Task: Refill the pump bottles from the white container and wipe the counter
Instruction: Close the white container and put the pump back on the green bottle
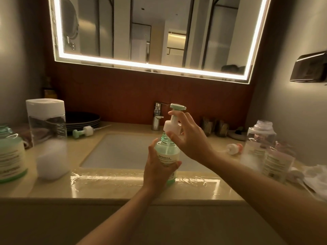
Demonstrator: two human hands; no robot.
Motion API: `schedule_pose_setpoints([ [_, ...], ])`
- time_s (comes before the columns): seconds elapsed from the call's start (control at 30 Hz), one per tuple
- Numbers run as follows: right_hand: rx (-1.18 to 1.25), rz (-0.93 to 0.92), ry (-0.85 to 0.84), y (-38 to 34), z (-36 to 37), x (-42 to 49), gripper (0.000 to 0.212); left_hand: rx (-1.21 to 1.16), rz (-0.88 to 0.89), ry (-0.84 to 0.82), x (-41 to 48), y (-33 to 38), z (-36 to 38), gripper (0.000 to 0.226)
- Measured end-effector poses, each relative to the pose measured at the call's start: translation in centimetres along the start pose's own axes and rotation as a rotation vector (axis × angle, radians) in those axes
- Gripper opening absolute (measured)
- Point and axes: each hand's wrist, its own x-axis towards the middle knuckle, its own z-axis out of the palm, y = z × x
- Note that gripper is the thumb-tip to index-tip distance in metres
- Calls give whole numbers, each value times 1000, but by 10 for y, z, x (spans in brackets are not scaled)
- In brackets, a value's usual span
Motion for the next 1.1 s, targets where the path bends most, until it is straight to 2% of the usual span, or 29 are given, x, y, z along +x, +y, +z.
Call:
schedule_pose_setpoints([
  [0.27, -37, -28, -12, -2, 5, -1, 44, 6, 11, -7, 1, -2, -1, 89],
  [0.43, -104, -107, -106, 4, 8, -15, 40, 22, 32, -9, 0, -2, -1, 89],
  [0.53, -39, -108, -8, 3, 10, -21, 36, 15, 25, -10, 0, -3, -1, 89],
  [0.6, 0, -4, 105, 5, 11, -23, 43, 13, 12, -11, -1, -1, -2, 88],
  [0.67, 93, 159, 98, 9, 13, -20, 57, 12, 11, -10, 0, -1, -2, 88],
  [0.77, 385, 362, -120, 5, 11, -4, 74, -2, 4, -16, 0, 0, -2, 88],
  [0.83, 523, 431, -285, -1, 13, 4, 75, -14, 0, -15, -1, 0, -2, 87],
  [0.9, 583, 478, -347, -7, 19, 6, 67, -19, 1, -15, -1, -1, -2, 87],
  [1.0, 508, 489, -239, -10, 30, 4, 51, -25, 12, -6, -1, -3, -1, 87],
  [1.1, 256, 440, -158, -14, 32, -3, 52, -30, 28, -10, -1, -4, -1, 87],
])
